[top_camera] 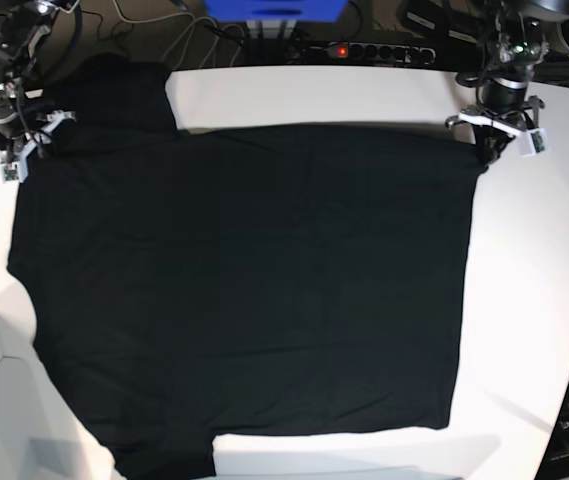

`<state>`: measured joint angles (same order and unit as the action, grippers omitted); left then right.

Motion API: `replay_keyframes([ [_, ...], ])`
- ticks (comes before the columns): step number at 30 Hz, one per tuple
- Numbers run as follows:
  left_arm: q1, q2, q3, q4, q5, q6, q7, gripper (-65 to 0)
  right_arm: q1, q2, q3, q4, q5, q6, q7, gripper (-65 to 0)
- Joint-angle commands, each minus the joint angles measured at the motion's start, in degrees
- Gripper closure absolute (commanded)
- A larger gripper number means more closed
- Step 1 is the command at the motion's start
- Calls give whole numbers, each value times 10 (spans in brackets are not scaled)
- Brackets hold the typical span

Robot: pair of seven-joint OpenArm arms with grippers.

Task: Fold the T-shirt properly
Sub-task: 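Adjust both grippers' hold on the shoulder edges, then lift the shoulder edge with both grippers and pull it toward the hem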

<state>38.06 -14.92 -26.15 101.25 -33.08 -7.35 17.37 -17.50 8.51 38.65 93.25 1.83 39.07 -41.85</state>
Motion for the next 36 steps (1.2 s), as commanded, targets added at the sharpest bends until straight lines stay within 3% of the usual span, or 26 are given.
replay_keyframes([
  [1,2,-6,-4,9,-2,-1,-13,0,-4,2,1,-3,-16,9,-18,-109],
  [3,2,-6,-4,11,-2,-1,-13,0,-3,2,2,-3,-17,9,-18,-14],
  [4,3,-6,-4,11,-2,-1,-13,0,-2,3,2,-1,-18,9,-19,0],
  [12,3,-6,-4,12,-2,-1,-13,0,-5,13,4,39,-18,9,-17,0],
  [24,-26,5,-41,50,-3,-1,-13,0,0,-2,2,144,-18,9,-20,0],
  [36,-115,11,-49,45,-2,-1,-12,0,101,7,-17,122,-18,9,-21,0],
])
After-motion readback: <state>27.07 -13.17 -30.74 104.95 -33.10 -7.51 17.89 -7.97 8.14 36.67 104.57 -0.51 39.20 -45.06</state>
